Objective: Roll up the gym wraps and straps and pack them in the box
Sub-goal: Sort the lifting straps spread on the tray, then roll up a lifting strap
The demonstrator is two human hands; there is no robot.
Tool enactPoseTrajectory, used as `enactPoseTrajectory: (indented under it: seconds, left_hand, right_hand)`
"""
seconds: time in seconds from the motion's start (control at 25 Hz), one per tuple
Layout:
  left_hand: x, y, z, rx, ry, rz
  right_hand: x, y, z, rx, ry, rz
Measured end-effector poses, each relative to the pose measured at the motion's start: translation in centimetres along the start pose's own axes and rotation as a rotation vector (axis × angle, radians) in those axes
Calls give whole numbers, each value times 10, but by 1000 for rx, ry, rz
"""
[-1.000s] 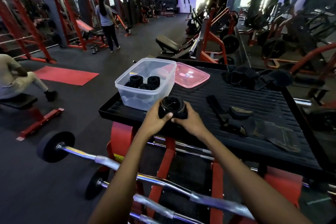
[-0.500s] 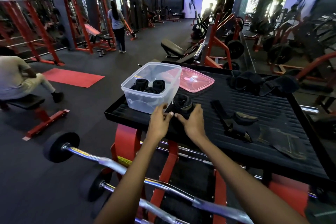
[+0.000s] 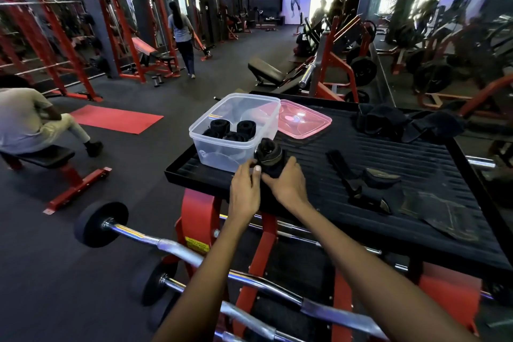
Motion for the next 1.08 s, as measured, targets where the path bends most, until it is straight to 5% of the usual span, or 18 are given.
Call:
enactPoseTrajectory:
  seconds: [0.24, 0.4, 0.84, 1.08]
  left_hand:
    - [9, 4, -6, 22, -53, -23]
    - [16, -3, -2, -251, -56, 63]
    - [31, -4, 7, -235, -43, 218]
    - [30, 24, 0, -115, 37, 213]
  right_hand:
    - [9, 5, -2, 27, -57, 97]
    - [11, 5, -6, 38, -113, 141]
    - [15, 4, -2, 56, -306, 230]
    - [22, 7, 20, -53, -218, 215]
Point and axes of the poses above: each hand's wrist, its own x-axis away from the middle knuckle, its own z-axis out of the back of the hand, y = z × x, the point moved 7 cm from there along -x, towards the middle knuckle, and after that the axes turned 5 degrees about -z, right-handed, at the moved point
